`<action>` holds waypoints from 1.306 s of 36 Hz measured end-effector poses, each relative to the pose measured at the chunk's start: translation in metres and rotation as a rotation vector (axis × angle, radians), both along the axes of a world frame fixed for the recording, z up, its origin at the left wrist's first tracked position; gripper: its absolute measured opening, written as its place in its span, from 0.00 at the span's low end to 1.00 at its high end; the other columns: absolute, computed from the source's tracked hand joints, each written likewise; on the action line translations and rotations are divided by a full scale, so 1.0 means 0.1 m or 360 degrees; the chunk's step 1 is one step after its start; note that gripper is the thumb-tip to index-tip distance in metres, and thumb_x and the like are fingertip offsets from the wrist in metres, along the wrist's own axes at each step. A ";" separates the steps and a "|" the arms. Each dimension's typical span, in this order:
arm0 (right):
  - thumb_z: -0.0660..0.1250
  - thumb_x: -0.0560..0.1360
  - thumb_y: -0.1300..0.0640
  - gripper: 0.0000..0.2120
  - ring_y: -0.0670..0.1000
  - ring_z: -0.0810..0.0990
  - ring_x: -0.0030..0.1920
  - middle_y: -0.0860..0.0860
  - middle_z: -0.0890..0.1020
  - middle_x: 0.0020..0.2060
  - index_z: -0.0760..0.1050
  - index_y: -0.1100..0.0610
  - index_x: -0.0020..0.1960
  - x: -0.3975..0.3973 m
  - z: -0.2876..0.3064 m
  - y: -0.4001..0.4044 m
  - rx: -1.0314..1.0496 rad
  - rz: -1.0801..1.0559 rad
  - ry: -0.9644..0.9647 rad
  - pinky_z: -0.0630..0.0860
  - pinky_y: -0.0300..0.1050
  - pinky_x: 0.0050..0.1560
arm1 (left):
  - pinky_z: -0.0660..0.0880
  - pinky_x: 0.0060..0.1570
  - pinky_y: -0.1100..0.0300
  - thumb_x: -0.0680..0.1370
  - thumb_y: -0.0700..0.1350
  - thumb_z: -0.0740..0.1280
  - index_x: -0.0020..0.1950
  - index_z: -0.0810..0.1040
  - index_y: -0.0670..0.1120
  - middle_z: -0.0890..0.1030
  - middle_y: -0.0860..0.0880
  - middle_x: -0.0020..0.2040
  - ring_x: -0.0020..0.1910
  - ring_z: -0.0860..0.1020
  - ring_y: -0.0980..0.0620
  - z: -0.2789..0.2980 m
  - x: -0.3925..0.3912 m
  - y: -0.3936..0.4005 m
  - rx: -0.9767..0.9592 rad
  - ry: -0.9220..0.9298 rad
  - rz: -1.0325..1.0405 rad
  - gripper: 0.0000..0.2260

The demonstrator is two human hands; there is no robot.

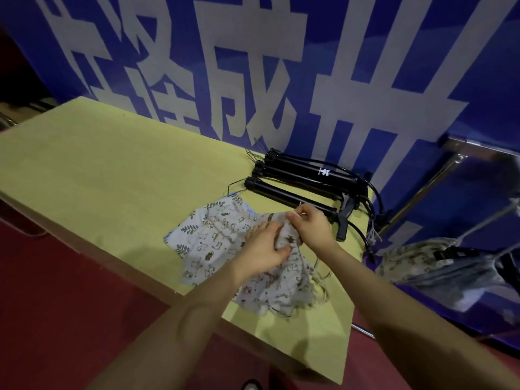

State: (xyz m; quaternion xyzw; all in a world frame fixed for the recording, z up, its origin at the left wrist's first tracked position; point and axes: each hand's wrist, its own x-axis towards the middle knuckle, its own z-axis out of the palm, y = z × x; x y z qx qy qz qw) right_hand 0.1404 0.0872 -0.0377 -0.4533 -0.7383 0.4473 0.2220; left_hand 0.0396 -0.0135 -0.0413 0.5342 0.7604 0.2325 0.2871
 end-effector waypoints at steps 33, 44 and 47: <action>0.65 0.75 0.62 0.03 0.49 0.74 0.36 0.53 0.77 0.39 0.74 0.56 0.48 -0.14 0.17 -0.04 0.0198 0.0035 -0.0117 0.69 0.40 0.33 | 0.64 0.63 0.48 0.72 0.30 0.60 0.71 0.60 0.50 0.59 0.40 0.71 0.68 0.60 0.39 0.56 -0.47 -0.16 0.0084 0.1291 -0.0471 0.30; 0.67 0.76 0.58 0.08 0.48 0.77 0.39 0.52 0.79 0.43 0.77 0.56 0.55 -0.12 0.10 0.02 0.0076 0.0106 -0.0060 0.72 0.39 0.38 | 0.64 0.31 0.59 0.75 0.33 0.61 0.70 0.65 0.47 0.66 0.48 0.66 0.47 0.73 0.48 0.42 -0.68 0.01 0.0031 0.0986 -0.0331 0.25; 0.66 0.77 0.57 0.10 0.53 0.79 0.40 0.55 0.81 0.45 0.78 0.57 0.57 -0.12 0.07 0.06 0.0006 0.0212 -0.0073 0.75 0.43 0.39 | 0.66 0.33 0.56 0.74 0.33 0.59 0.70 0.66 0.47 0.66 0.48 0.67 0.49 0.76 0.44 0.33 -0.63 0.12 0.0018 0.0796 -0.0180 0.25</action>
